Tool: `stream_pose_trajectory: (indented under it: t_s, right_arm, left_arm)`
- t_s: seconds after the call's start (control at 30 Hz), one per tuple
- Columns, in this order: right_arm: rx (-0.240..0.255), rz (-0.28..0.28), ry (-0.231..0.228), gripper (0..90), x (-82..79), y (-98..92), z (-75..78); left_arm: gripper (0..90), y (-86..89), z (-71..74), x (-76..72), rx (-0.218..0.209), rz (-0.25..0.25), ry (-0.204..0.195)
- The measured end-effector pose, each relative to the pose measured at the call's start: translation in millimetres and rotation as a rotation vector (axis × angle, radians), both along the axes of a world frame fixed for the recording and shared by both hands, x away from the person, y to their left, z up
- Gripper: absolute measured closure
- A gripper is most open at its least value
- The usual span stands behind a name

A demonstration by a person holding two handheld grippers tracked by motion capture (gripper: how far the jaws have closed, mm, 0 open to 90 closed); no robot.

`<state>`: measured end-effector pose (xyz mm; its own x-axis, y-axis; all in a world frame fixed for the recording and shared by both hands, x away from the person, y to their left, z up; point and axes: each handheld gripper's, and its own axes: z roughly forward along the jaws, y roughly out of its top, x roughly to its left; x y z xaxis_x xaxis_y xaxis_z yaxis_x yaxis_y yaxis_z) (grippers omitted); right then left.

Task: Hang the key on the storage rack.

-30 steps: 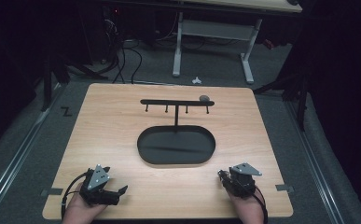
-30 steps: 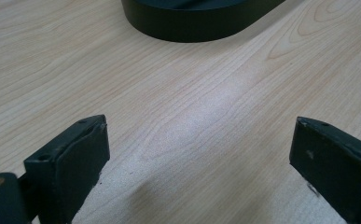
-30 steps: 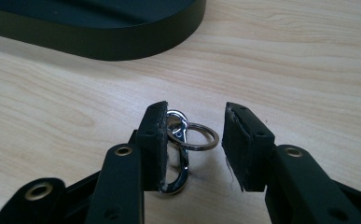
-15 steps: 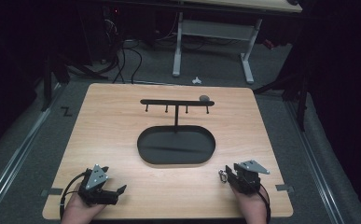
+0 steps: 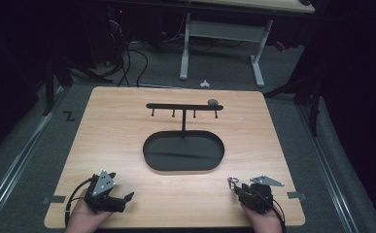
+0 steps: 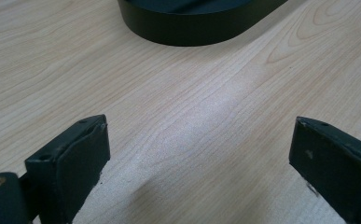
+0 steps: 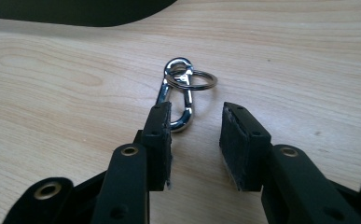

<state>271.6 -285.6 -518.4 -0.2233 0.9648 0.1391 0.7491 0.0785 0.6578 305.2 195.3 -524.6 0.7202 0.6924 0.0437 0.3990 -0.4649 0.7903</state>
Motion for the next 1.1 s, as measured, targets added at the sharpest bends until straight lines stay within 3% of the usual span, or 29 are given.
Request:
stream_pose_trajectory:
  t_s: [0.43,0.57,0.77,0.97,1.1]
  right_arm:
    - [-0.002,-0.04,0.001,63.0,17.2,1.1,4.4]
    - [-0.016,-0.041,-0.016,62.8,20.3,4.0,5.6]
    - [-0.053,-0.042,-0.087,62.8,27.1,8.3,3.7]
    - [-0.013,-0.018,-0.063,55.3,33.6,11.5,-0.7]
    - [-0.039,-0.025,-0.049,56.3,38.9,14.3,-4.0]
  left_arm:
    - [6.0,3.2,-0.6,-2.8,-0.001,0.012,0.001]
    - [6.0,5.0,-0.7,-4.0,0.001,0.016,0.002]
    - [6.1,6.9,-0.1,-5.0,0.001,0.021,-0.001]
    - [6.2,6.4,-0.4,-4.2,0.003,0.02,0.001]
    - [6.2,6.1,0.0,-3.8,-0.001,0.022,-0.002]
